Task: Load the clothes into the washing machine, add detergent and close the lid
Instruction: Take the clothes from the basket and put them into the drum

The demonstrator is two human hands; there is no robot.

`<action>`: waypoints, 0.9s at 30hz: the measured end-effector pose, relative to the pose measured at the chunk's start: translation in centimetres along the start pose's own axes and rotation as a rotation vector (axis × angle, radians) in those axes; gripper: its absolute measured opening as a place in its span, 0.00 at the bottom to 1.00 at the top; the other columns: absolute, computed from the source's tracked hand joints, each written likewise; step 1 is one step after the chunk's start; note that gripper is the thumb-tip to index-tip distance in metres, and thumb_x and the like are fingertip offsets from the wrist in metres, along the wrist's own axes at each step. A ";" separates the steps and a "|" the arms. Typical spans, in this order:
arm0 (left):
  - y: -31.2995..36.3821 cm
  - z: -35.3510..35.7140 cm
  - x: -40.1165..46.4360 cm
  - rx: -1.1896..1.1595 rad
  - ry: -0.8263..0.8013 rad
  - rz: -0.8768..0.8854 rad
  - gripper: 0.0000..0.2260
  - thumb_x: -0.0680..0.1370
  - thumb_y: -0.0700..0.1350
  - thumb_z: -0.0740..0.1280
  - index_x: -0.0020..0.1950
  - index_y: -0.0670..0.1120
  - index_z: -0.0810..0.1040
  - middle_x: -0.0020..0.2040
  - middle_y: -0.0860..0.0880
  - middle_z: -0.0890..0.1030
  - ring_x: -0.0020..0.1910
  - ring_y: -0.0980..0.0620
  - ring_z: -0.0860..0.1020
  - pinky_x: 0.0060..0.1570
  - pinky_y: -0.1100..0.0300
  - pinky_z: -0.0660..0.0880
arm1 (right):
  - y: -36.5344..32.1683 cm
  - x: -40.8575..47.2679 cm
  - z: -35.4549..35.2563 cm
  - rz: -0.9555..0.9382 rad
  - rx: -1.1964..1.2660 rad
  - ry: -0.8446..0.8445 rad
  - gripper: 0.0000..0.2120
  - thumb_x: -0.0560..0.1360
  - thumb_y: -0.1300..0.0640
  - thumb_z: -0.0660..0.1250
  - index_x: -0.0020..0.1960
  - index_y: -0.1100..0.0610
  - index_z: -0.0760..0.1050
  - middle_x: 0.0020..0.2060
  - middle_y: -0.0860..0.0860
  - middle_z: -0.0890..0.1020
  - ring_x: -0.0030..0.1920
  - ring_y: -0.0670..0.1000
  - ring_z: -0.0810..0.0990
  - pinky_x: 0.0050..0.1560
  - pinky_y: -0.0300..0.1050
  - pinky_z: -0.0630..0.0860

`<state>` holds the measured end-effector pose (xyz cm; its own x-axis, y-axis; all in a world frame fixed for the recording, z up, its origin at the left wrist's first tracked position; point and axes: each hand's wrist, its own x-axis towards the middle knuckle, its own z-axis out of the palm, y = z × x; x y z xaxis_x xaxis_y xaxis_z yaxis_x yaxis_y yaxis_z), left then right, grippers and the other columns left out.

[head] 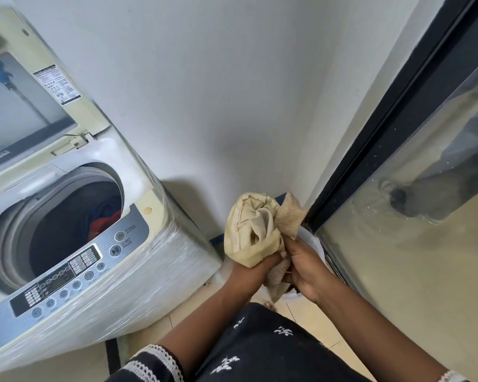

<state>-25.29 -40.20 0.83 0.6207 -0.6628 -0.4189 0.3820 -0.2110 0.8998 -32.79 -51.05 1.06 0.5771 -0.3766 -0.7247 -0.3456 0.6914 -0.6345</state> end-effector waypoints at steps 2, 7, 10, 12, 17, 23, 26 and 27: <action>-0.3 -0.4 0.2 -0.009 0.021 0.011 0.31 0.66 0.47 0.77 0.68 0.47 0.74 0.63 0.48 0.81 0.63 0.50 0.78 0.65 0.46 0.75 | 0.2 0.1 0.0 0.015 -0.092 0.132 0.32 0.68 0.37 0.74 0.66 0.52 0.71 0.54 0.53 0.85 0.52 0.55 0.85 0.49 0.54 0.83; -0.1 -1.3 0.8 -0.071 0.003 0.045 0.32 0.65 0.47 0.78 0.68 0.44 0.75 0.63 0.45 0.81 0.64 0.47 0.78 0.64 0.46 0.75 | 0.4 0.2 -0.7 0.070 -0.151 0.250 0.56 0.51 0.29 0.79 0.71 0.46 0.58 0.61 0.52 0.76 0.60 0.53 0.76 0.62 0.57 0.72; 0.2 -1.1 0.7 -0.160 -0.029 0.067 0.30 0.68 0.45 0.77 0.68 0.42 0.75 0.63 0.43 0.81 0.64 0.45 0.78 0.65 0.44 0.74 | 0.4 -0.3 -0.8 0.133 -0.076 0.094 0.33 0.62 0.36 0.75 0.60 0.48 0.69 0.52 0.52 0.82 0.57 0.55 0.79 0.54 0.61 0.71; 0.4 -1.0 0.5 -0.239 -0.037 0.081 0.28 0.69 0.44 0.76 0.68 0.41 0.75 0.64 0.42 0.80 0.65 0.43 0.77 0.66 0.44 0.73 | 0.6 -0.3 -0.9 0.117 0.043 -0.034 0.30 0.64 0.39 0.75 0.61 0.49 0.75 0.54 0.54 0.85 0.56 0.58 0.83 0.55 0.65 0.76; 0.1 -1.3 0.7 -0.169 0.007 0.143 0.24 0.73 0.46 0.74 0.68 0.47 0.75 0.64 0.45 0.80 0.65 0.47 0.78 0.63 0.46 0.75 | 1.3 0.8 -0.4 -0.129 0.254 0.145 0.32 0.65 0.58 0.79 0.66 0.54 0.72 0.57 0.55 0.84 0.56 0.57 0.84 0.54 0.58 0.81; -0.5 -1.1 0.3 0.684 -0.014 0.428 0.31 0.74 0.57 0.67 0.76 0.60 0.61 0.75 0.48 0.61 0.67 0.63 0.66 0.63 0.62 0.71 | 1.3 0.9 0.1 -0.205 0.103 0.308 0.25 0.71 0.65 0.74 0.64 0.50 0.72 0.51 0.53 0.85 0.50 0.55 0.84 0.47 0.53 0.81; -1.3 -2.4 0.1 1.181 -0.053 0.430 0.46 0.68 0.59 0.75 0.74 0.74 0.45 0.80 0.47 0.40 0.72 0.46 0.63 0.54 0.52 0.77 | 1.1 0.2 0.6 -0.153 0.159 0.154 0.16 0.76 0.60 0.67 0.62 0.50 0.73 0.48 0.52 0.85 0.48 0.54 0.84 0.48 0.57 0.82; -1.3 -2.9 0.2 1.269 -0.040 0.423 0.47 0.69 0.57 0.76 0.74 0.74 0.44 0.80 0.47 0.38 0.73 0.41 0.63 0.50 0.49 0.79 | 1.1 0.0 0.7 -0.138 0.186 0.082 0.15 0.77 0.60 0.65 0.62 0.51 0.74 0.47 0.52 0.84 0.46 0.53 0.82 0.43 0.54 0.82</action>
<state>-23.68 -37.96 -0.76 0.5035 -0.8585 -0.0975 -0.7431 -0.4879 0.4580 -32.64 -49.87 0.61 0.5444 -0.5187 -0.6592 -0.1212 0.7289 -0.6738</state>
